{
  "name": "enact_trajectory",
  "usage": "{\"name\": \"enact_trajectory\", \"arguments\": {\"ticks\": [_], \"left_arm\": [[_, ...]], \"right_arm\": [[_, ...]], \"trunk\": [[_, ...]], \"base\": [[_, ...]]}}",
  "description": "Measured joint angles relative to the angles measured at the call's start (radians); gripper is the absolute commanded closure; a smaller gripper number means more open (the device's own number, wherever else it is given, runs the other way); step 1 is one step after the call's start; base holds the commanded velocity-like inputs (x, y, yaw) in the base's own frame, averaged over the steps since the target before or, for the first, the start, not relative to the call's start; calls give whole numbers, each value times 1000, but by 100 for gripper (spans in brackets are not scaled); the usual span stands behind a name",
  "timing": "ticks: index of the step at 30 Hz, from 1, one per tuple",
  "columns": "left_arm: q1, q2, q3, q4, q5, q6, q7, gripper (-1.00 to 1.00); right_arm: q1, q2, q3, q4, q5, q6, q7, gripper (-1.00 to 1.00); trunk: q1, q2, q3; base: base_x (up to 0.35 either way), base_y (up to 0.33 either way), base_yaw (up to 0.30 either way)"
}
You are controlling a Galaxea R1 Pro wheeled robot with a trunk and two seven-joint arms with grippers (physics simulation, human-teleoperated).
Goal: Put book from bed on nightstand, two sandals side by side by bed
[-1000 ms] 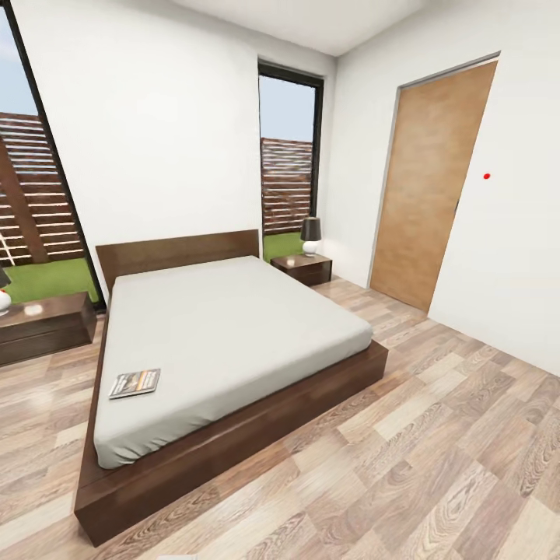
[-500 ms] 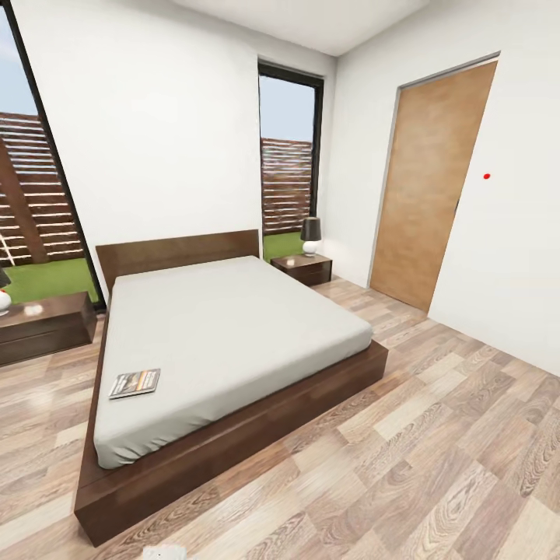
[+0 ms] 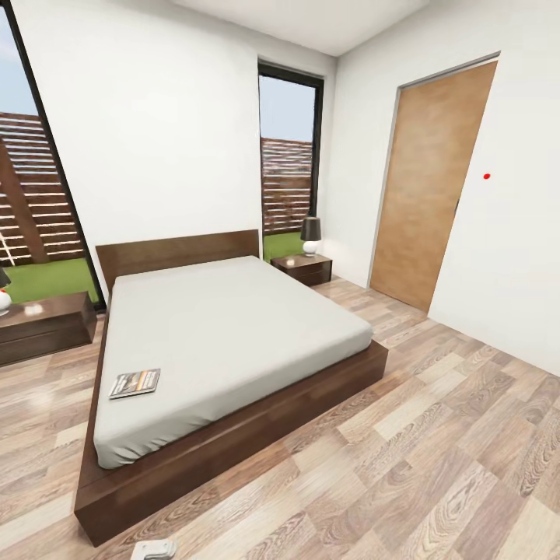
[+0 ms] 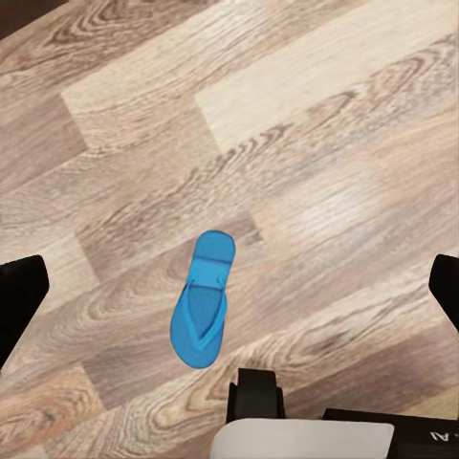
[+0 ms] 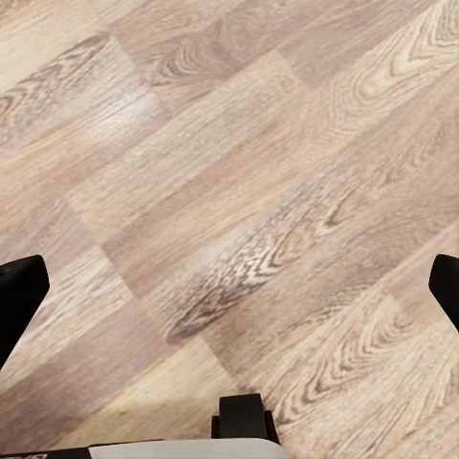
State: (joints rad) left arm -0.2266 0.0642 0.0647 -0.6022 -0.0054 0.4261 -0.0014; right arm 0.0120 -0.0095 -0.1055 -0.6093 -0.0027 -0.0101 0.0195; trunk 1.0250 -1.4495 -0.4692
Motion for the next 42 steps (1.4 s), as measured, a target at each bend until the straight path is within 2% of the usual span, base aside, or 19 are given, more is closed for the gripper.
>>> {"name": "enact_trajectory", "arguments": {"ticks": [18,31,42], "left_arm": [[0,-2,-3,7,-4,-21,0,-100],[0,-3,-5,7,-5,-21,0,-100],[0,-4,-5,7,-5,-22,0,-100]], "right_arm": [[0,0,0,0,0,0,0,-100],[0,0,0,0,0,0,0,-100],[0,0,1,0,0,0,0,-100]], "trunk": [[0,0,0],[50,-91,-41],[50,-91,-41]], "base": [[0,0,0],[0,0,0],[0,0,0]]}}
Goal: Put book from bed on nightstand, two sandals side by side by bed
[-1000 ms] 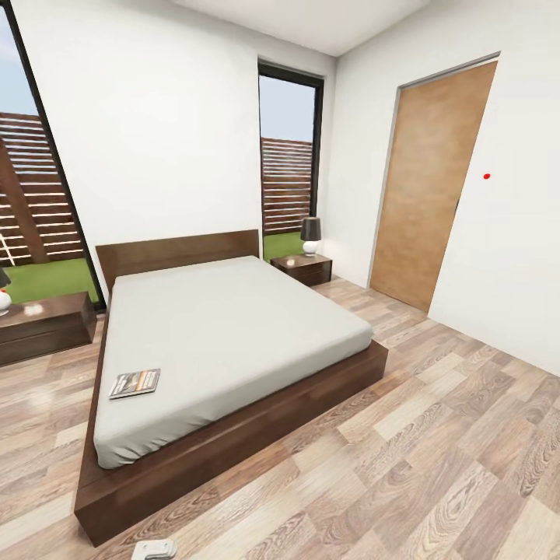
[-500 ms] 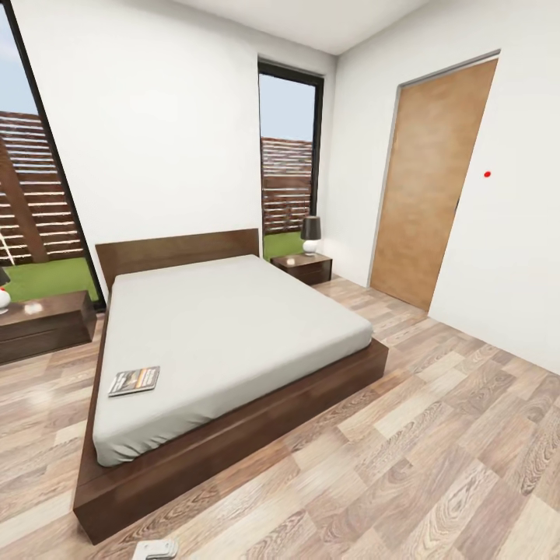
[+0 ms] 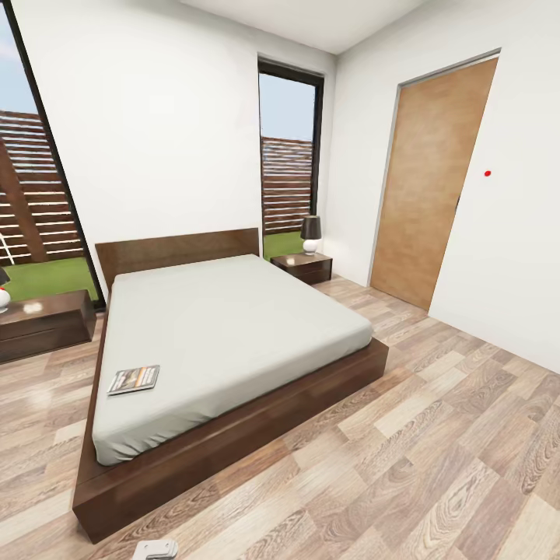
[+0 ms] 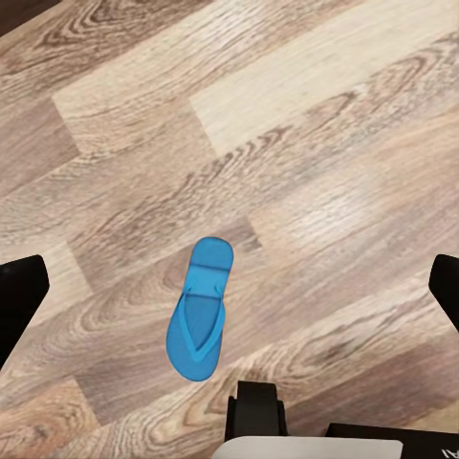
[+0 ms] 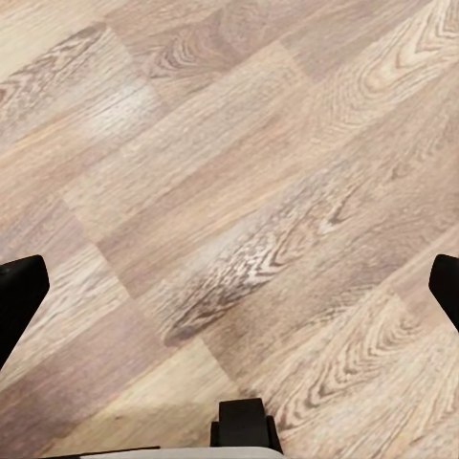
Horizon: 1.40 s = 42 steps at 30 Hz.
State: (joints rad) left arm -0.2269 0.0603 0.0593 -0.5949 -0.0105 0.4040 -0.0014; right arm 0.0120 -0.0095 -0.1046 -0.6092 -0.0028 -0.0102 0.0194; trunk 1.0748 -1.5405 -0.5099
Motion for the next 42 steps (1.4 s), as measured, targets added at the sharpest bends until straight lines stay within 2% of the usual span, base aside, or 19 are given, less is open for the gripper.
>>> {"name": "enact_trajectory", "arguments": {"ticks": [14,32,34,36,37,38,41,42], "left_arm": [[0,0,0,0,1,1,0,-100],[0,0,0,0,1,2,0,-100],[0,0,0,0,1,2,0,-100],[0,0,0,0,1,1,0,-100],[0,0,0,0,1,1,0,-100],[0,0,0,0,1,1,0,-100],[0,0,0,0,1,0,0,-100],[0,0,0,0,1,0,0,-100]], "right_arm": [[0,0,1,1,0,0,3,-100],[0,-4,-7,-2,0,7,4,-100],[0,-20,-14,-11,0,14,4,-100],[-2,-54,-18,-36,-1,34,4,-100],[-3,-77,-20,-62,-5,68,5,-100],[-4,-89,-20,-77,-9,96,5,-100],[-33,-132,-21,-193,-57,322,40,-100],[-44,-140,-22,-218,-69,360,61,-100]], "trunk": [[0,0,0],[69,-126,-56],[77,-140,-63],[84,-154,-69],[88,-161,-72],[92,-168,-75],[103,-189,-84],[107,-196,-87]], "base": [[0,0,0],[0,0,0],[0,0,0],[0,0,0],[0,0,0],[0,0,0],[0,0,0],[0,0,0]]}}
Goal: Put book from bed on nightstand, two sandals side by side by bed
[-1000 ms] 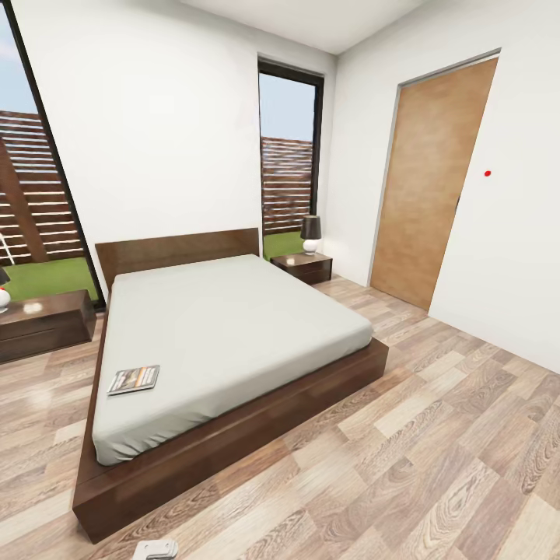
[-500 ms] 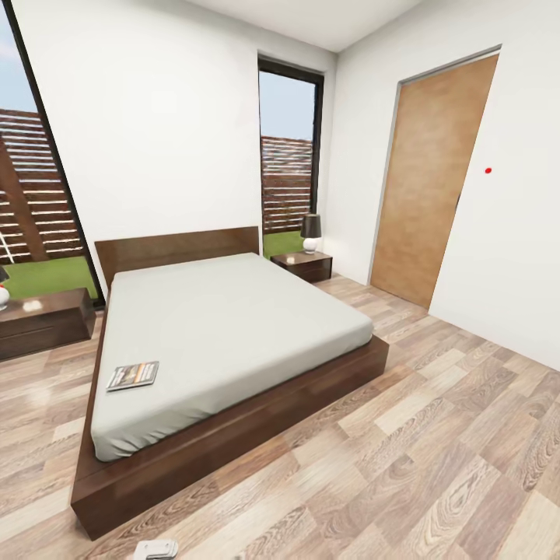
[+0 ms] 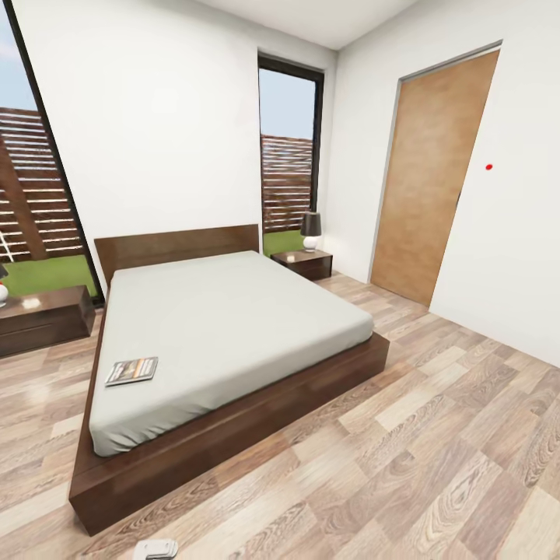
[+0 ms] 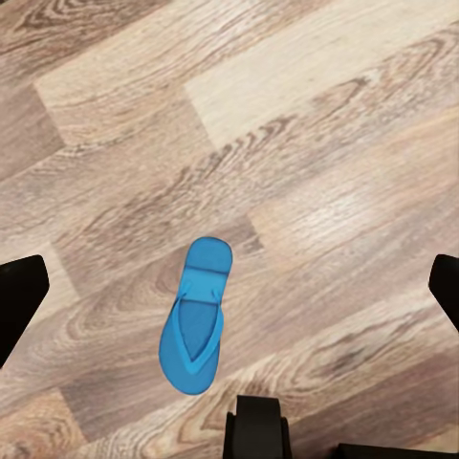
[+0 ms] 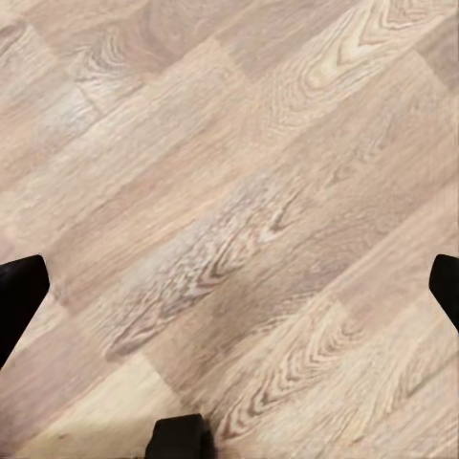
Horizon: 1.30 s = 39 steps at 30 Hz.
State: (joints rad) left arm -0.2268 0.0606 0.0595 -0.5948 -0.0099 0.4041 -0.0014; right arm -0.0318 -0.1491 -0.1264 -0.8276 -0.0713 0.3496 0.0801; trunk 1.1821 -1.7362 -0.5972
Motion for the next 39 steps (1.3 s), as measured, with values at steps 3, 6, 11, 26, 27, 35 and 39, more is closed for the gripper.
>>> {"name": "enact_trajectory", "arguments": {"ticks": [3,6,11,26,27,35,39], "left_arm": [[0,1,0,0,1,0,0,-100],[0,1,0,0,1,0,0,-100],[0,0,0,-1,1,-1,0,-100],[0,-6,-1,-3,2,0,0,-100],[0,-7,-1,-4,2,0,0,-100],[0,-7,-1,-3,3,0,0,-100],[0,-7,-1,-3,3,0,0,-100]], "right_arm": [[-36,-54,-1,-95,-71,132,158,-100],[-50,-106,-1,-156,-127,205,349,-100],[-56,-194,-5,-274,-220,320,644,-100],[-56,-209,-134,-366,-287,346,729,-100],[-57,-209,-150,-366,-287,347,730,-100],[-56,-207,-190,-362,-291,350,731,-100],[-56,-207,-190,-356,-287,350,732,-100]], "trunk": [[11,-21,-9],[23,-42,-19],[42,-77,-35],[100,-182,-82],[104,-189,-85],[134,-245,-110],[150,-273,-122]], "base": [[0,0,0],[0,0,0],[0,0,0],[0,0,0],[0,0,0],[0,0,0],[0,0,0]]}}
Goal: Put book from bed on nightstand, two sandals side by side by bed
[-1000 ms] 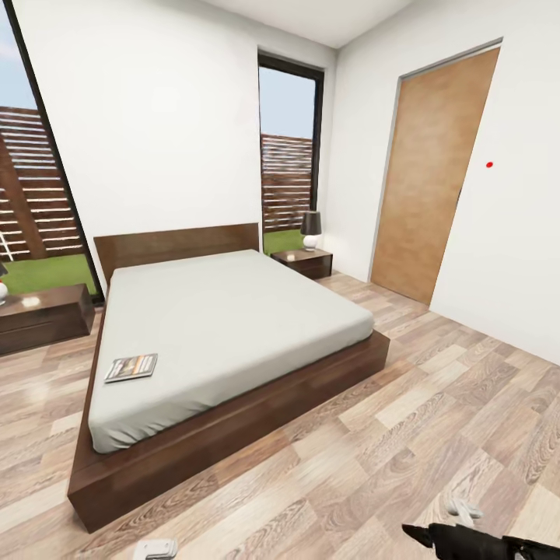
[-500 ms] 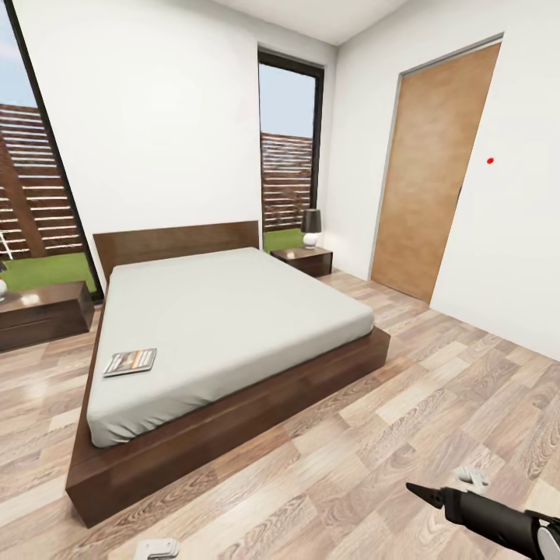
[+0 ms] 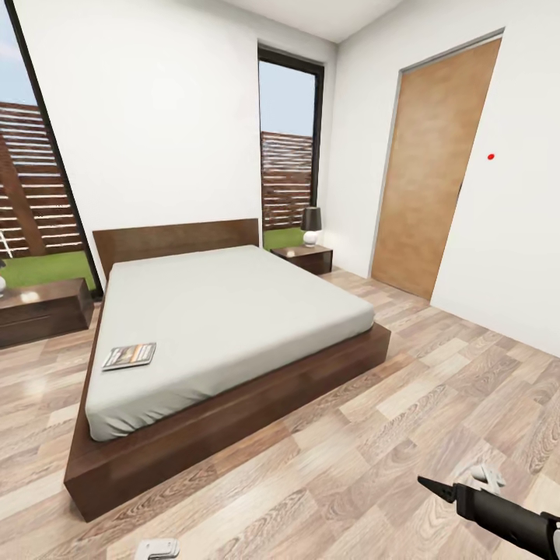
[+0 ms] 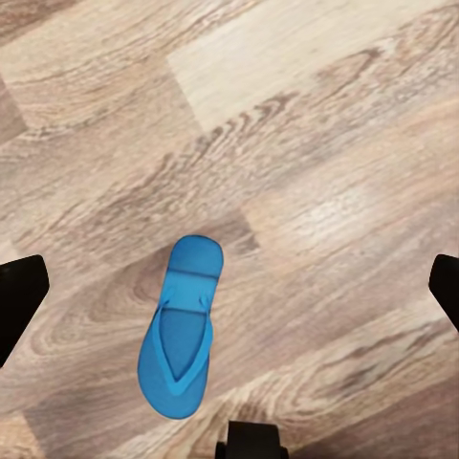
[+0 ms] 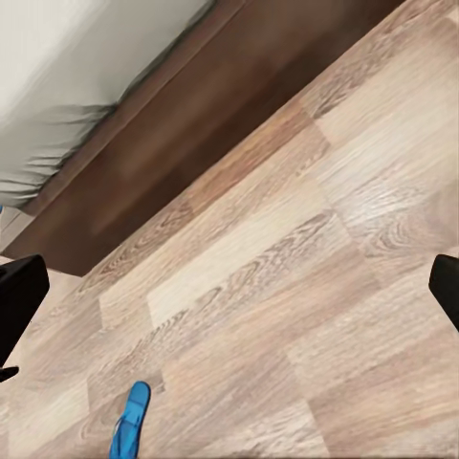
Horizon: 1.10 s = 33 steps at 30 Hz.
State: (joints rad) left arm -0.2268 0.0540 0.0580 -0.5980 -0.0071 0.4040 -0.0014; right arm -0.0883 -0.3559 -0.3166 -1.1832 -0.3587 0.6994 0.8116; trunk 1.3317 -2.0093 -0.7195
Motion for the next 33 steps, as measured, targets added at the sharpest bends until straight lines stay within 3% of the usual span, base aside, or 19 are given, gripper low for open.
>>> {"name": "enact_trajectory", "arguments": {"ticks": [33], "left_arm": [[0,0,0,0,0,-1,0,-100]], "right_arm": [[0,0,2,2,2,0,-2,-100]], "trunk": [[127,-231,-103]], "base": [[0,0,0]]}}
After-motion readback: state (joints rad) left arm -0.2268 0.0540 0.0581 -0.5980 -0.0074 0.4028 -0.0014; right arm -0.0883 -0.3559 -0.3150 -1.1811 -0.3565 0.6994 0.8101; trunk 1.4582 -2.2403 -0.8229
